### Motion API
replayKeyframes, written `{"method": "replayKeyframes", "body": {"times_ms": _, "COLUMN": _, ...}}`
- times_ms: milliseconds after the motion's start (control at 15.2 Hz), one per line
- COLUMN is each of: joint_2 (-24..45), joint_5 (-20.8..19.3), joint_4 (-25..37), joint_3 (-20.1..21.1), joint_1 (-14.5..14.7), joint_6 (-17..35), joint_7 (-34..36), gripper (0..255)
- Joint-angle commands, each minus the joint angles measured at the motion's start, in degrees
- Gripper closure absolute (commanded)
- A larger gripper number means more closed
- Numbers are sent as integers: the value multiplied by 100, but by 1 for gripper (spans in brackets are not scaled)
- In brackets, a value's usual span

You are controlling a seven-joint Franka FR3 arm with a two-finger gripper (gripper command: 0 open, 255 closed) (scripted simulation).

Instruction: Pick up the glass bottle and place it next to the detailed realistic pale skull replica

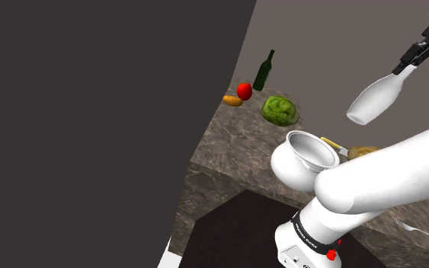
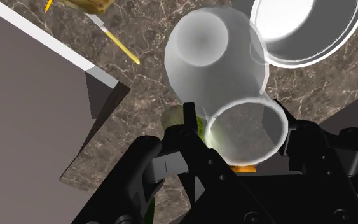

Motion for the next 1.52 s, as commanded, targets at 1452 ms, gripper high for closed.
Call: {"method": "replayKeyframes", "body": {"times_ms": 1452, "joint_2": -32, "joint_5": -238, "joint_4": 336, "joint_3": -1554, "joint_1": -424, "joint_6": -188, "joint_7": -2032, "gripper": 255}}
